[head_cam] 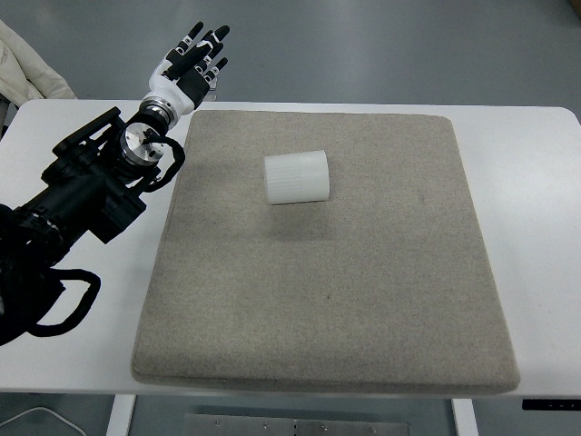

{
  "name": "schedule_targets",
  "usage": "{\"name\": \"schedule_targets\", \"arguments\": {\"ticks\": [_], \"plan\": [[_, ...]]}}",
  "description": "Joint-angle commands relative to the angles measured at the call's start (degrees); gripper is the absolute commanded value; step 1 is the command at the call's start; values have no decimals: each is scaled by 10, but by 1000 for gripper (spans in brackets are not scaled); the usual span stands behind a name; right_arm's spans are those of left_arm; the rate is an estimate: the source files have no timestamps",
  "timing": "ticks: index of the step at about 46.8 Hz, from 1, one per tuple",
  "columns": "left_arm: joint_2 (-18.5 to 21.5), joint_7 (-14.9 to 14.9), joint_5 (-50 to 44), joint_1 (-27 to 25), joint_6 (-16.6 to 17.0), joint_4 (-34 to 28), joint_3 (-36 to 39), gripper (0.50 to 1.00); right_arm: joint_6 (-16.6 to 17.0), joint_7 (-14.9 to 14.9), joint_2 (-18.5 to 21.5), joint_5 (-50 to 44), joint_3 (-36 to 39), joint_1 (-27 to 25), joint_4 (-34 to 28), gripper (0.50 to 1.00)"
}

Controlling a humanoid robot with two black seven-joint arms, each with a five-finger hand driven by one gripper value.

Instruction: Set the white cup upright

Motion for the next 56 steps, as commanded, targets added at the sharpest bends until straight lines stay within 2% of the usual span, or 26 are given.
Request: {"name": "schedule_targets", "arguments": {"ticks": [1, 15, 20, 29, 44, 51, 54, 56], "plan": [[0, 0, 0, 0, 0, 0, 0, 996, 0, 0, 0, 0, 0, 0, 0, 930], [3, 0, -8, -1, -11, -4, -8, 996, 0, 0, 0, 0, 0, 0, 0, 930], [15, 0, -7, -8, -8, -2, -1, 996, 0, 0, 0, 0, 0, 0, 0, 930], [24, 0, 14, -6, -40, -1, 3, 994, 0, 0, 0, 0, 0, 0, 0, 930], [25, 7, 249, -44, -48, -17, 7, 992, 0, 0, 0, 0, 0, 0, 0, 930], [32, 18, 322, -52, -83, -64, 76, 992, 0, 0, 0, 0, 0, 0, 0, 930], [40, 24, 329, -54, -84, -88, 98, 990, 0, 0, 0, 0, 0, 0, 0, 930], [48, 39, 331, -55, -84, -105, 122, 990, 0, 0, 0, 0, 0, 0, 0, 930]]}}
